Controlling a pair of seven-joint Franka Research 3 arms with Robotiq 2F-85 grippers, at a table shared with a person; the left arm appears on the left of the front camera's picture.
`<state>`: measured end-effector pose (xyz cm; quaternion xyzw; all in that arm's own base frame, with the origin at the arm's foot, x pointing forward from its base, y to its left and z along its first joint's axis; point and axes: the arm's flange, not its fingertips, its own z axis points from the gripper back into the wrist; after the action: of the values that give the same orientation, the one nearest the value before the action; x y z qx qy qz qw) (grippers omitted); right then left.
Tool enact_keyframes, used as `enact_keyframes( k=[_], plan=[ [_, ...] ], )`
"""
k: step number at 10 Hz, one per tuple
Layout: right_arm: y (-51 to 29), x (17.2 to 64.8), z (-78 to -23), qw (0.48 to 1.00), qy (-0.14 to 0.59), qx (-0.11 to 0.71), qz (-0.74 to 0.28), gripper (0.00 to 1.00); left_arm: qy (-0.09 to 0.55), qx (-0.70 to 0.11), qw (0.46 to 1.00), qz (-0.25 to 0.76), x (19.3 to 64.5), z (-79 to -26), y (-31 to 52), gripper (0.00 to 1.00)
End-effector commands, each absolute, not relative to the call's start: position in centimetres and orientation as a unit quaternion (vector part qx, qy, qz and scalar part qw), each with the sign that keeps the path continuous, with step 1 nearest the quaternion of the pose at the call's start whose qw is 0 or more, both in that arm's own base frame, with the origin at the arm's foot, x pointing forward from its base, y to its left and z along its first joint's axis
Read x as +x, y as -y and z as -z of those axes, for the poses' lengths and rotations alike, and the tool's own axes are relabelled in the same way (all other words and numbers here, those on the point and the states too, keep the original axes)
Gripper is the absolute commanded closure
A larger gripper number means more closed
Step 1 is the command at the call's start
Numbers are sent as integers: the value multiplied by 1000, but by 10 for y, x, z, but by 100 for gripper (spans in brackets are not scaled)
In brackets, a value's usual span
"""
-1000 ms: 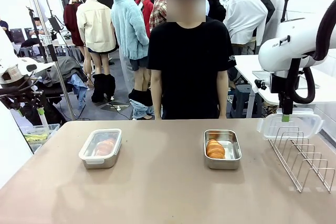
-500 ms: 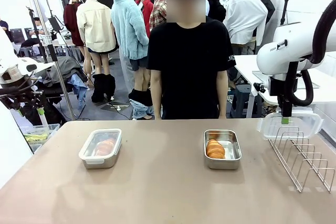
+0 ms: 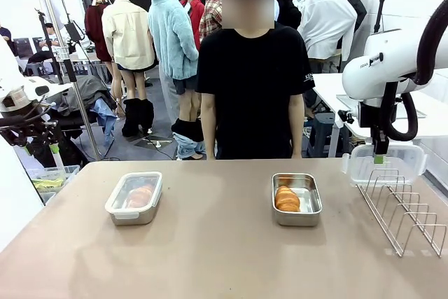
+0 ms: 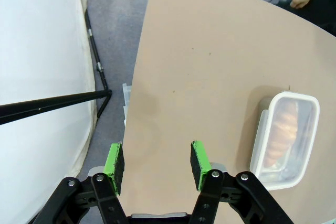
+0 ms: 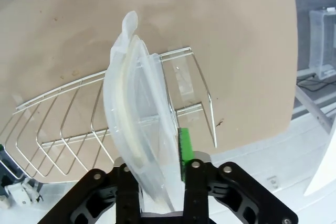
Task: Place the bread in airtight containers.
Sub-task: Pick up one Airtight Container lid and hand it to the human, then release when the human grabs the Airtight Container lid.
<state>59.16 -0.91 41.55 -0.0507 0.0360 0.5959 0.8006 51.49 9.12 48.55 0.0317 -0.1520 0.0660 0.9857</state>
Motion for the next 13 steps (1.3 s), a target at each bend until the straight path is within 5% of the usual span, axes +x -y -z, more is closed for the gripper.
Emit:
enact_keyframes(
  k=[1, 10, 13],
  plan=[
    [11, 592, -420, 798, -50, -64, -597, 100, 153, 40, 985, -75, 515, -486, -90, 33],
    [11, 591, -420, 800, -41, -52, -596, 100, 153, 40, 985, -75, 515, -486, -90, 33],
    [8, 580, -492, 806, -7, -77, -588, 100, 153, 40, 985, -75, 515, -486, -90, 33]
  ],
)
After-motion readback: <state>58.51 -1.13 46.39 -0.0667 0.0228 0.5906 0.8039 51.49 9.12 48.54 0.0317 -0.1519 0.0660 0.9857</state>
